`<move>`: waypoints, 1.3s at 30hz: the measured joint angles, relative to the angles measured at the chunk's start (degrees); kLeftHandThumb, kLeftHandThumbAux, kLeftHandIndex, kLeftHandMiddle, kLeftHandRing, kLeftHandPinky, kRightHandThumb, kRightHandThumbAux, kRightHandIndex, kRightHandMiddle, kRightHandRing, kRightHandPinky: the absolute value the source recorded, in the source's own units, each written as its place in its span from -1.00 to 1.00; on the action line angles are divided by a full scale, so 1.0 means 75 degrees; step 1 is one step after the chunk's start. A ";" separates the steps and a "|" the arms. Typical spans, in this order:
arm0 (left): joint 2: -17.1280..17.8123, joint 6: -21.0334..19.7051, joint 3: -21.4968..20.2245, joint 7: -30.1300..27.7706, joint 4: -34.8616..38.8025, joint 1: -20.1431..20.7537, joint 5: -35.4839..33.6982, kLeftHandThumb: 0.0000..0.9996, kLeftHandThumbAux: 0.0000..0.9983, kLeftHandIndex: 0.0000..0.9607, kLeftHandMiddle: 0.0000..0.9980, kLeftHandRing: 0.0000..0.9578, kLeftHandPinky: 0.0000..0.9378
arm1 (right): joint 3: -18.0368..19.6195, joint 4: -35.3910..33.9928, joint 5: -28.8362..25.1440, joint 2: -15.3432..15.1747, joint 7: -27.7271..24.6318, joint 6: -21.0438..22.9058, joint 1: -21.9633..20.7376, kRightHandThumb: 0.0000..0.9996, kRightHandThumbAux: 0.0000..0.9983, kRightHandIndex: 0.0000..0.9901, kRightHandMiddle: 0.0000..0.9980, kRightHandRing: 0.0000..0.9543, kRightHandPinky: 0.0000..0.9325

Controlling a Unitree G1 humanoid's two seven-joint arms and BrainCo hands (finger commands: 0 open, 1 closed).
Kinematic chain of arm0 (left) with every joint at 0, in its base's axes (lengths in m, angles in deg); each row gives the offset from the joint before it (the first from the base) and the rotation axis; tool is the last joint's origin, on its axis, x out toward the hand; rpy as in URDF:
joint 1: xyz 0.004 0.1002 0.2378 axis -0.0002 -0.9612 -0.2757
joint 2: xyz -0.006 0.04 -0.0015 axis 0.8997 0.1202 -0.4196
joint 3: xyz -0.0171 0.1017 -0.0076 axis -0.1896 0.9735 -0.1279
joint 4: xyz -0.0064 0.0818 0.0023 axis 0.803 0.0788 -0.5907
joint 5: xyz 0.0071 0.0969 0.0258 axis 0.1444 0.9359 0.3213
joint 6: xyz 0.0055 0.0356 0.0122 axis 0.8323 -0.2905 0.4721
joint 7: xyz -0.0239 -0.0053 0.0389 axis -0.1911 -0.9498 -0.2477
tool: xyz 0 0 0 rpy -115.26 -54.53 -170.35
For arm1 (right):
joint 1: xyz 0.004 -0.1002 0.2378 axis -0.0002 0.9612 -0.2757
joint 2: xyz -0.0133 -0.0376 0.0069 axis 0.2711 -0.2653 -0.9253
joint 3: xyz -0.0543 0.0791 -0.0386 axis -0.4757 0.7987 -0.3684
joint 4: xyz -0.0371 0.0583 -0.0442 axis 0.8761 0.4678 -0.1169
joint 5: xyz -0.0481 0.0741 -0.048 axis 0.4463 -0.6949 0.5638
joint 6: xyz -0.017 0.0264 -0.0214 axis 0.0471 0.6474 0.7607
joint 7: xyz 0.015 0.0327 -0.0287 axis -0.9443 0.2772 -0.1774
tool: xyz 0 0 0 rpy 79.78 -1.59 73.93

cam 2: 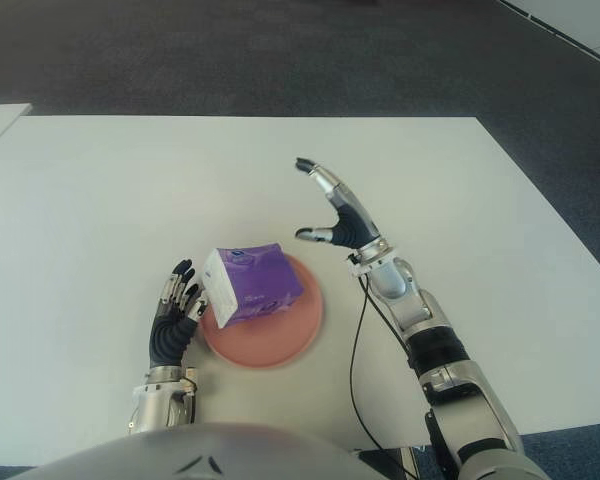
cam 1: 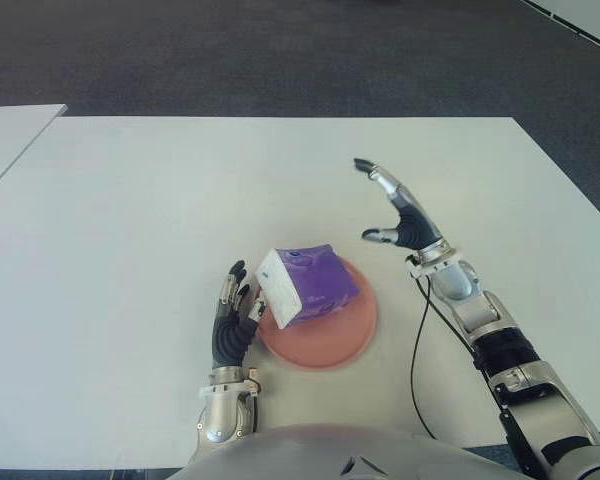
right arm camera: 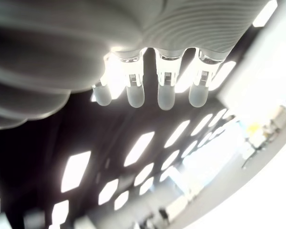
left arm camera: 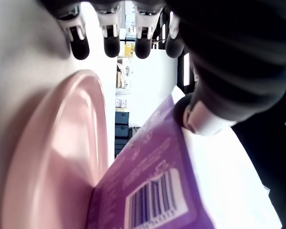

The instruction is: Put the tissue paper into the plate.

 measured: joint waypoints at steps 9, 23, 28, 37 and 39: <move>0.0017 -0.0060 -0.0182 -0.0218 -0.0127 0.0134 -0.0510 -0.80 0.31 -0.90 -0.93 -0.94 -0.91 | 0.1359 -0.0062 -0.2628 0.0490 -0.1209 0.1477 0.0758 -1.00 -0.40 -0.94 -0.90 -0.99 -0.99; -0.0072 -0.0862 -0.0734 -0.0298 0.0741 -0.0314 -0.0731 -0.86 0.42 -0.88 -0.87 -0.89 -0.84 | 0.1921 -0.0864 -0.2761 0.1227 -0.1660 0.2166 0.2110 -1.00 -0.37 -0.95 -0.87 -0.96 -1.00; -0.0120 -0.1032 -0.0851 -0.0319 0.1019 -0.0543 -0.0730 -0.84 0.46 -0.87 -0.86 -0.88 -0.84 | 0.1987 -0.1153 -0.2597 0.1419 -0.1641 0.2216 0.2314 -1.00 -0.36 -0.96 -0.88 -0.96 -0.99; -0.0126 -0.1434 -0.0896 -0.0599 0.1681 -0.1014 -0.0807 -0.73 0.47 -0.87 -0.86 -0.88 -0.84 | 0.1938 -0.1366 -0.2225 0.1911 -0.1589 0.2223 0.2637 -1.00 -0.33 -0.96 -0.87 -0.93 -0.97; -0.0115 -0.1526 -0.0930 -0.0668 0.1758 -0.1045 -0.0818 -0.71 0.46 -0.88 -0.87 -0.88 -0.85 | 0.1899 -0.1412 -0.2136 0.1997 -0.1582 0.2228 0.2686 -1.00 -0.32 -0.97 -0.87 -0.93 -0.97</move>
